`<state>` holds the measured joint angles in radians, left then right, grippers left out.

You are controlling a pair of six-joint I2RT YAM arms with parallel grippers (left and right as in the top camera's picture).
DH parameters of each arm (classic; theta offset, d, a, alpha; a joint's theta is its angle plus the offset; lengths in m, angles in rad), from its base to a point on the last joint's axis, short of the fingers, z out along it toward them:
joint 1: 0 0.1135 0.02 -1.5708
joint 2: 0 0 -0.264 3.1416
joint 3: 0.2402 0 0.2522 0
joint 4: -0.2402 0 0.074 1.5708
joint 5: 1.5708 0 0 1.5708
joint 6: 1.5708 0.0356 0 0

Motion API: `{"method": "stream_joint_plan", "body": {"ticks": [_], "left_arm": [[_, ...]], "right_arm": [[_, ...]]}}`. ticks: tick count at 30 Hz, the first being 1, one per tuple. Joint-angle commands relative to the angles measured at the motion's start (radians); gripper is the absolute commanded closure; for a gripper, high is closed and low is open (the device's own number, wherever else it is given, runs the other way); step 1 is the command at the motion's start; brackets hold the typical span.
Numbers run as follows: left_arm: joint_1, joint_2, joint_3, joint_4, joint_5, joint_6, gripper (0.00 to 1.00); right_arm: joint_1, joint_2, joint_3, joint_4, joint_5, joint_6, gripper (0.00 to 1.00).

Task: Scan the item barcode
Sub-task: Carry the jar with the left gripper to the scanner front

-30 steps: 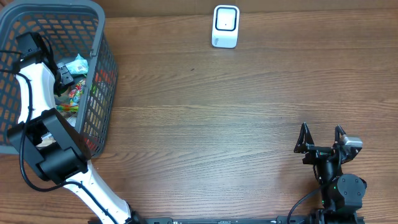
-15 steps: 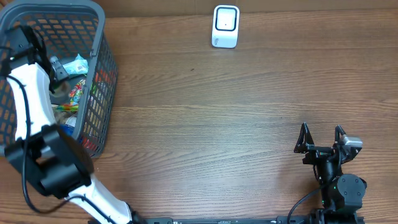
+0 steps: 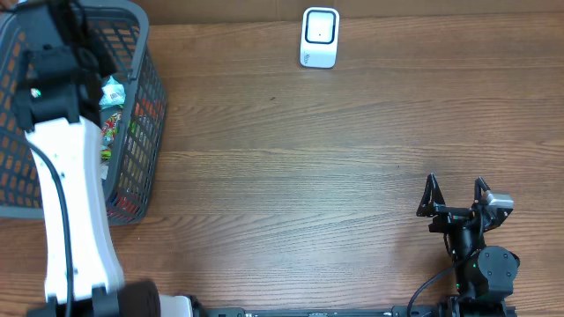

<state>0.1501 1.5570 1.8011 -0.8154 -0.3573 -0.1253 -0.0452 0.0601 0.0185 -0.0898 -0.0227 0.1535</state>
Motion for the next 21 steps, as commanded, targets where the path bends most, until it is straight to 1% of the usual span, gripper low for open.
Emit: {"method": "stream_joint_plan", "body": {"ticks": [1,4,7,11,15,21], "left_arm": [[-0.108,-0.122,0.003,0.011,-0.055,-0.006,0.65],[-0.241,-0.168,0.003,0.004,-0.004,-0.007,0.66],[-0.379,-0.179,0.003,-0.012,-0.004,-0.010,0.66],[-0.527,-0.158,0.002,-0.086,-0.016,-0.089,0.65],[-0.613,-0.097,0.002,-0.152,0.003,-0.126,0.64],[-0.665,0.058,0.002,-0.198,0.148,-0.138,0.64]], "right_arm": [[0.000,0.002,-0.010,0.006,-0.005,0.004,0.00],[0.000,0.002,-0.010,0.006,-0.005,0.004,0.00],[0.000,0.002,-0.010,0.006,-0.005,0.004,0.00],[0.000,0.002,-0.010,0.006,-0.005,0.004,0.00],[0.000,0.002,-0.010,0.007,-0.005,0.004,0.00],[0.000,0.002,-0.010,0.008,-0.005,0.004,0.00]]}}
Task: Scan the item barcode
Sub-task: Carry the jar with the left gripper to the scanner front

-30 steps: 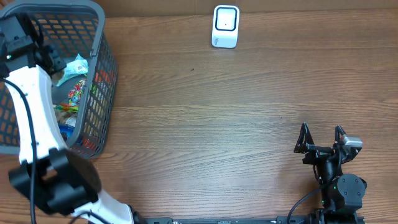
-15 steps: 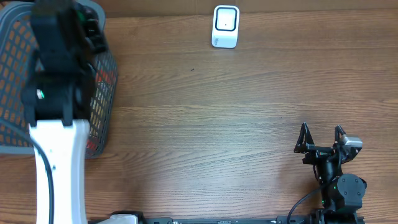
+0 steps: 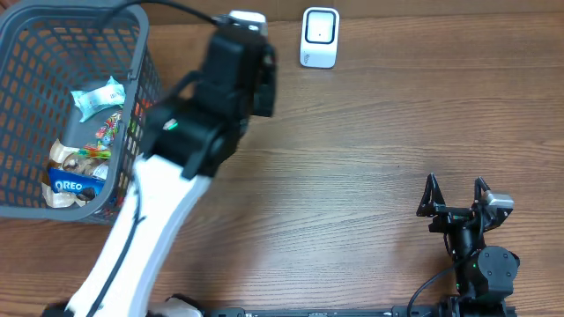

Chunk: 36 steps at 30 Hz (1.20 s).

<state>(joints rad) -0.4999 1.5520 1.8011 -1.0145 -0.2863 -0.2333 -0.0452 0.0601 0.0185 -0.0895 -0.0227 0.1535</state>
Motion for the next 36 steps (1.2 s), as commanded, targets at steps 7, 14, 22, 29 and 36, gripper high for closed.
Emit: {"method": "stream_joint_plan", "body": {"ticks": [7,14,22,29,36], "left_arm": [[-0.045,0.278,0.002,-0.001,0.207,-0.037,0.66],[-0.113,0.464,0.002,0.006,0.217,-0.040,0.67],[-0.182,0.598,0.002,0.060,0.220,-0.040,0.66],[-0.194,0.653,0.002,0.121,0.224,-0.040,0.66],[-0.194,0.646,0.003,0.105,0.224,-0.038,0.43]], "right_arm": [[0.000,0.002,-0.010,0.008,-0.005,0.003,0.00],[0.000,0.002,-0.010,0.008,-0.005,0.003,0.00],[0.000,0.002,-0.010,0.008,-0.005,0.003,0.00],[0.000,0.002,-0.010,0.008,-0.005,0.003,0.00],[0.000,0.002,-0.010,0.008,-0.005,0.003,0.00]]}}
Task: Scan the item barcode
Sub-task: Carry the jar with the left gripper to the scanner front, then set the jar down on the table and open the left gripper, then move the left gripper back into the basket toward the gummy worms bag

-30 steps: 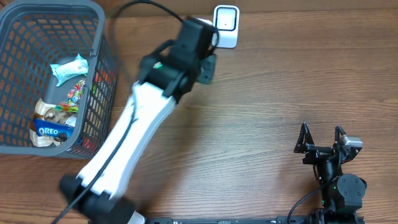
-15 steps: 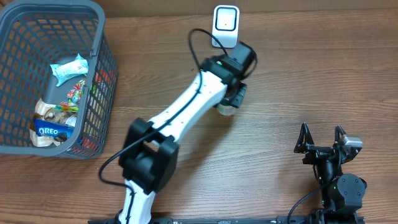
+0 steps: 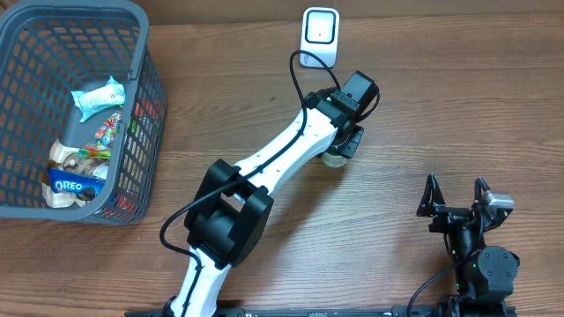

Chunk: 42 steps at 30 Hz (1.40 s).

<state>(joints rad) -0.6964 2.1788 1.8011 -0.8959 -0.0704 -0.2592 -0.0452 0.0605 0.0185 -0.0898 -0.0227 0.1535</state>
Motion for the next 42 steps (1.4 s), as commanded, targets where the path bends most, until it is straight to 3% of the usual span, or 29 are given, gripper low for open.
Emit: {"method": "stream_joint_plan", "body": {"ticks": [1,6,10,11,15,22,27,32,37,42], "left_arm": [[0.002,0.014,0.003,-0.025,0.008,-0.010,0.39],[0.002,-0.054,0.003,-0.069,0.008,-0.006,0.27],[0.002,-0.146,0.003,-0.063,0.006,0.012,0.02],[0.002,-0.174,0.003,-0.059,0.005,0.012,0.00],[0.004,-0.279,0.003,-0.069,-0.011,0.012,0.00],[0.071,-0.575,0.003,-0.157,-0.230,0.008,0.00],[0.252,-0.815,0.003,-0.186,-0.328,0.013,0.00],[0.576,-0.946,0.003,-0.200,-0.319,0.061,0.00],[0.848,-0.937,0.002,-0.230,-0.293,0.104,0.00],[0.980,-0.834,0.002,-0.177,-0.235,0.158,0.00]], "right_arm": [[0.000,0.001,-0.010,0.008,-0.005,0.003,0.00],[0.000,0.001,-0.010,0.008,-0.005,0.003,0.00],[0.000,0.001,-0.010,0.008,-0.005,0.003,0.00],[0.000,0.001,-0.010,0.008,-0.005,0.003,0.00],[0.000,0.001,-0.010,0.008,-0.005,0.003,0.00],[0.000,0.001,-0.010,0.008,-0.005,0.003,0.00],[0.000,0.001,-0.010,0.008,-0.005,0.004,0.00],[0.000,0.001,-0.010,0.008,-0.005,0.004,0.00],[0.000,0.001,-0.010,0.008,-0.006,0.004,0.00],[0.000,0.001,-0.010,0.007,-0.006,0.004,0.00]]}}
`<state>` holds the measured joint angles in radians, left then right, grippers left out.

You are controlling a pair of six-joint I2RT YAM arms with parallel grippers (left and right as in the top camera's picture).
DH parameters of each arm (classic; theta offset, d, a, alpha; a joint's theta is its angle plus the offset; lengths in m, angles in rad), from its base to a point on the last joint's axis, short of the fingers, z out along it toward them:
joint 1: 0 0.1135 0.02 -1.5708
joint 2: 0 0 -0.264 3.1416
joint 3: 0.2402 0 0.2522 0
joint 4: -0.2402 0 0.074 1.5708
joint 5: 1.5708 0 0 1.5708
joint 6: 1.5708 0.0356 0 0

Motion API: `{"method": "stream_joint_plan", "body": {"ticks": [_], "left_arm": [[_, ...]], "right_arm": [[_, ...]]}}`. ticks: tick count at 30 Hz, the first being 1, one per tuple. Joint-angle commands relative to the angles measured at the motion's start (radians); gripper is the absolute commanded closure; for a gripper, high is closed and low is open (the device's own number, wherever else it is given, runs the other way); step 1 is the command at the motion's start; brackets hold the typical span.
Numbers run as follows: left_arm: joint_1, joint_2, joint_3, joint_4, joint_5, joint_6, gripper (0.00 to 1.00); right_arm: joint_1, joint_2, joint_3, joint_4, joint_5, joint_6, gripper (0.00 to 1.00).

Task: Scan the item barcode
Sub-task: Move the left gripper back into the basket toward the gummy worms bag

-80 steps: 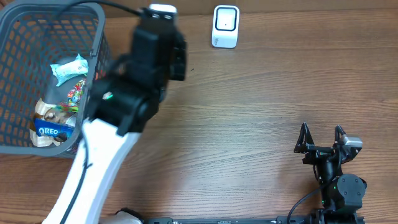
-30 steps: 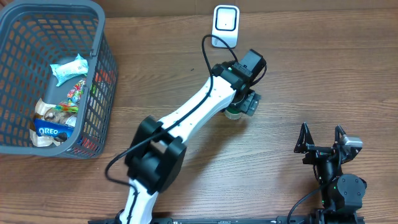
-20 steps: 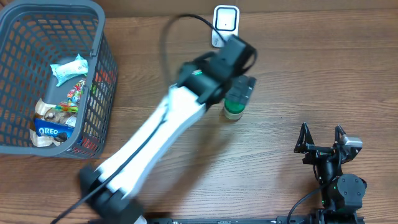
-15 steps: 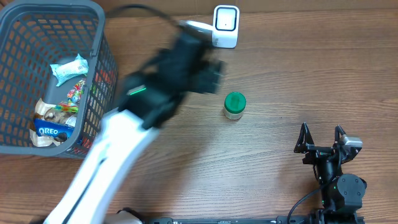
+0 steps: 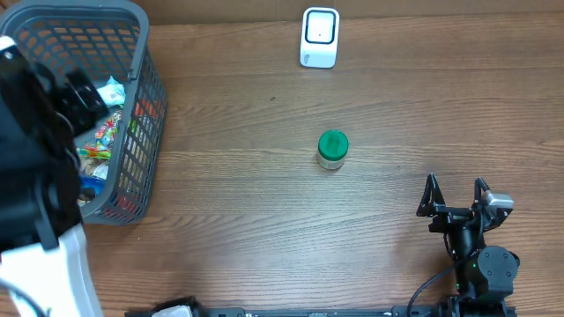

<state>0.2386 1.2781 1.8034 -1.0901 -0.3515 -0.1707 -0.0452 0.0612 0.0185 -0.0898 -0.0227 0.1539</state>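
A small jar with a green lid [image 5: 332, 147] stands upright on the wooden table, in front of the white barcode scanner [image 5: 319, 37] at the far edge. Nothing touches the jar. My left arm rises at the far left, and its dark, blurred gripper [image 5: 76, 93] hangs over the grey basket [image 5: 88, 11]; I cannot tell how its jaws stand. My right gripper [image 5: 455, 192] rests at the near right with its fingers spread and nothing between them.
The mesh basket at the far left holds several snack packets [image 5: 110, 92]. Bare wood lies between the basket, the jar and the right arm's base [image 5: 483, 269].
The left gripper was at the green-lidded jar in the middle of the table. Now the jar stands alone there and the left arm is back over the basket. The right arm has not moved.
The left arm was first over the basket, then over the table between basket and scanner. Then it reached to the middle with the jar at its gripper. Now the jar is on the table and the arm is over the basket again.
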Motion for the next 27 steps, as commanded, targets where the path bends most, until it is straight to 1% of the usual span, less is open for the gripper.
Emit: {"method": "stream_joint_plan", "body": {"ticks": [1,5,7,9,12,15,21,27], "left_arm": [[0.054,0.091,0.000,0.024,0.045,0.092,0.00],[0.081,0.212,0.000,0.050,0.049,0.172,0.00],[0.090,0.272,0.000,0.060,0.085,0.201,0.00],[0.097,0.320,0.000,0.068,0.117,0.220,0.00],[0.110,0.394,0.000,0.082,0.120,0.220,0.00],[0.119,0.450,0.000,0.097,0.121,0.234,0.00],[0.133,0.537,0.000,0.092,0.163,0.320,0.00],[0.137,0.610,0.000,0.083,0.173,0.330,0.00]], "right_arm": [[0.000,0.000,-0.010,0.006,-0.006,0.003,0.00],[0.000,0.000,-0.010,0.006,-0.006,0.004,0.00],[0.000,0.000,-0.010,0.006,-0.006,0.004,0.00],[0.000,0.000,-0.010,0.006,-0.006,0.004,0.00],[0.000,0.000,-0.010,0.006,-0.006,0.004,0.00],[0.000,0.000,-0.010,0.006,-0.006,0.004,0.00],[0.000,0.000,-0.010,0.006,-0.006,0.004,0.00],[0.000,0.000,-0.010,0.006,-0.006,0.004,0.00]]}}
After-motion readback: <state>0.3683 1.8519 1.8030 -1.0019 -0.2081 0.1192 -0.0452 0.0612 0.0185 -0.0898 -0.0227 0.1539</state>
